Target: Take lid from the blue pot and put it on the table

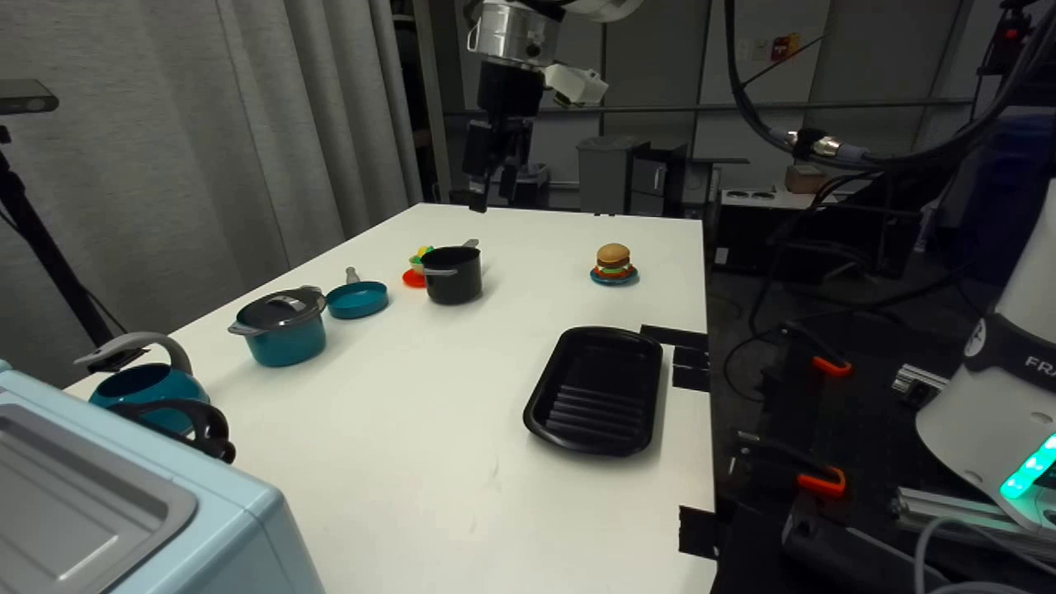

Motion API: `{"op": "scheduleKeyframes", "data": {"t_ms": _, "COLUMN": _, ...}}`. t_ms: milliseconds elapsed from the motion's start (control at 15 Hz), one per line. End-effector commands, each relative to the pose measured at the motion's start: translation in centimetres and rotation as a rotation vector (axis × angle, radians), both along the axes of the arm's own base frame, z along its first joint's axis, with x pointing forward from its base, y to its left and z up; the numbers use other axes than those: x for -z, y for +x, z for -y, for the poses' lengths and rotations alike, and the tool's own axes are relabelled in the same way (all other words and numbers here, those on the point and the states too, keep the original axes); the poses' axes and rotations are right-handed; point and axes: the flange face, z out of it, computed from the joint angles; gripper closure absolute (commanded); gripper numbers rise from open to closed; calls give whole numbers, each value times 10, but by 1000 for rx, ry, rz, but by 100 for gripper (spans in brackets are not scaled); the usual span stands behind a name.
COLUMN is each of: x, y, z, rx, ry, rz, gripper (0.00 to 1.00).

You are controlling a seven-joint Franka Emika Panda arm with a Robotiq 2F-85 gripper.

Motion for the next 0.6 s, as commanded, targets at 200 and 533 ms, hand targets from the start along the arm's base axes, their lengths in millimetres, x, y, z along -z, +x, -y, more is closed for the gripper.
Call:
{"op": "scheduleKeyframes", "data": {"t_ms": 200, "x": 34, "y": 29, "z": -55, "rx": 50, "ry": -20, "rz": 14, "gripper": 0}}
{"op": "scheduleKeyframes", "data": {"t_ms": 533, "x": 22, "y": 74, "z": -73, "rx": 52, "ry": -70, "rz": 55, "gripper": 0}}
